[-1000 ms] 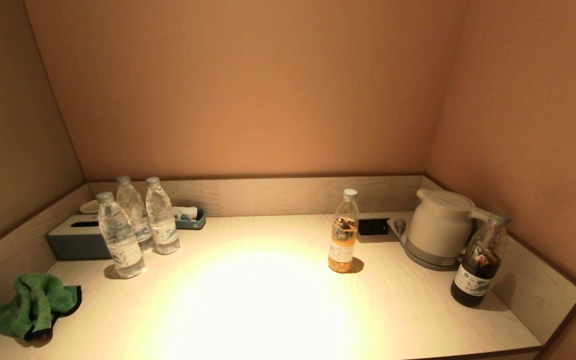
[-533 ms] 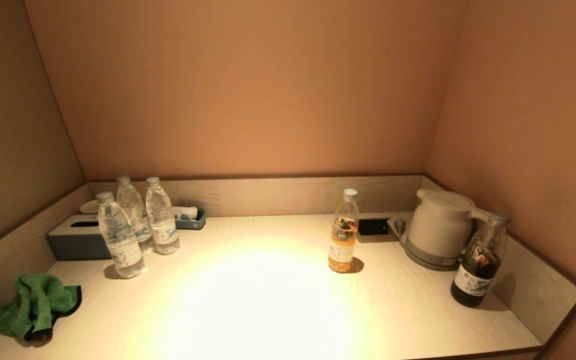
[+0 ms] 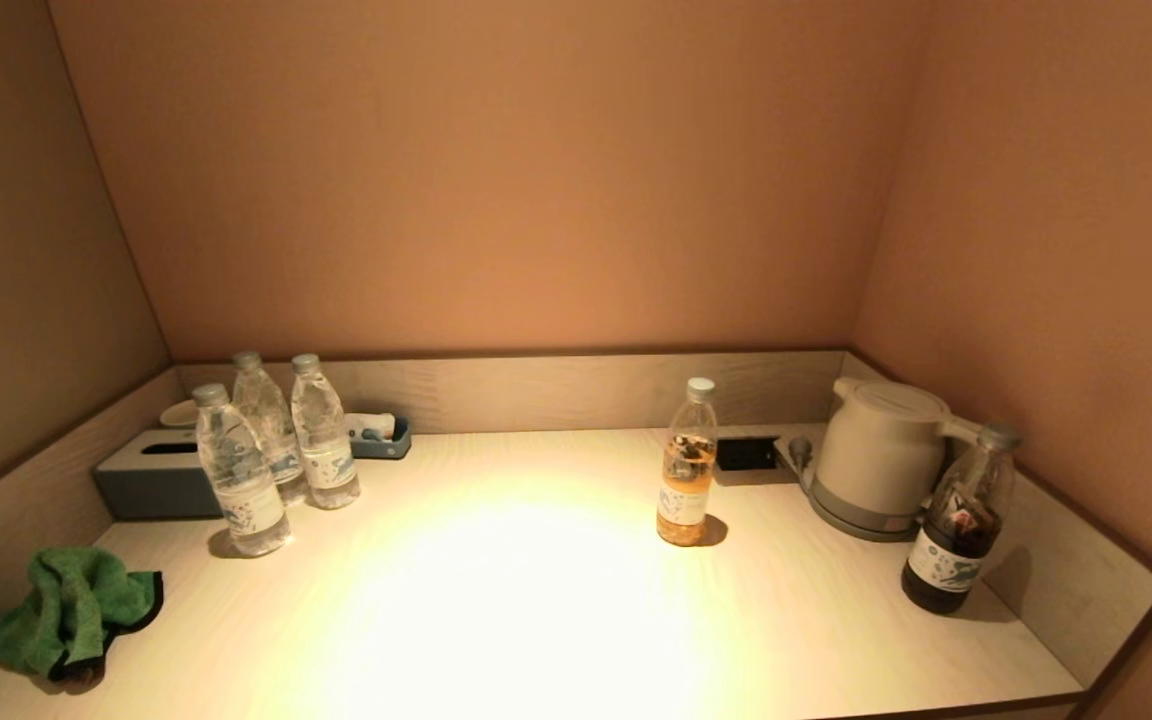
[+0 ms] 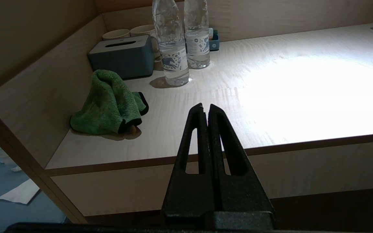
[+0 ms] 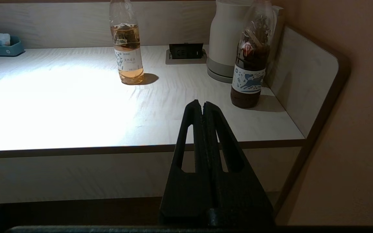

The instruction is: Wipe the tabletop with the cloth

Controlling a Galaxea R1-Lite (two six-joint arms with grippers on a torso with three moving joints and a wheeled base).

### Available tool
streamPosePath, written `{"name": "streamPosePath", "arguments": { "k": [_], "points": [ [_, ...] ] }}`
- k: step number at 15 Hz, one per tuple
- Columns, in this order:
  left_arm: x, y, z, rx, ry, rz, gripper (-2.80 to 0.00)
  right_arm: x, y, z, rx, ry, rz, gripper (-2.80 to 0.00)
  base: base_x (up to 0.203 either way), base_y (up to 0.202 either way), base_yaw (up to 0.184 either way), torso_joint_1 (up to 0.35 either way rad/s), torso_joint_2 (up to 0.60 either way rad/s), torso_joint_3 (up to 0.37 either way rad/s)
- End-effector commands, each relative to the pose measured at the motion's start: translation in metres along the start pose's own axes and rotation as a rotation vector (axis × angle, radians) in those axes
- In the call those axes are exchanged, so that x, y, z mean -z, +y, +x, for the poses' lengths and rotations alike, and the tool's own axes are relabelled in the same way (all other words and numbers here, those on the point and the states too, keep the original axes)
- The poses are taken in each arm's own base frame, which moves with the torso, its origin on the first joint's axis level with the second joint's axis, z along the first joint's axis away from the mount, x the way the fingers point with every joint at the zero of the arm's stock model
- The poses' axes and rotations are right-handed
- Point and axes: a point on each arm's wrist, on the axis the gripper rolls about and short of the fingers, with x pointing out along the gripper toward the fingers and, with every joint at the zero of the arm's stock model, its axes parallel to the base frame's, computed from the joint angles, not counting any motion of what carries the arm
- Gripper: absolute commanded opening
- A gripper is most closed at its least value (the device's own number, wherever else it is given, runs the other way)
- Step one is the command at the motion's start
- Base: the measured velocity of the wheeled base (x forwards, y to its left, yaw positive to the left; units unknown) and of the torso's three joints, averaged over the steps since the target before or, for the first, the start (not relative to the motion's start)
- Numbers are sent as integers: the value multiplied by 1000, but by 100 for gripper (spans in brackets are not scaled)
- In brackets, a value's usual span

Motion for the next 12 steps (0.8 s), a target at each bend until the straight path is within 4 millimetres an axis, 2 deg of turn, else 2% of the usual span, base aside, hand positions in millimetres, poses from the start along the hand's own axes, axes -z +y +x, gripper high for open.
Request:
{"name": "streamPosePath", "arguments": {
  "k": [1,12],
  "points": [
    [0,0,0,0,0,1,-280,0,0,0,-1,1,0,-280,0,0,0,0,0,0],
    [0,0,0,2,0,1,-280,0,0,0,-1,1,1,-280,0,0,0,0,0,0]
  ]
}}
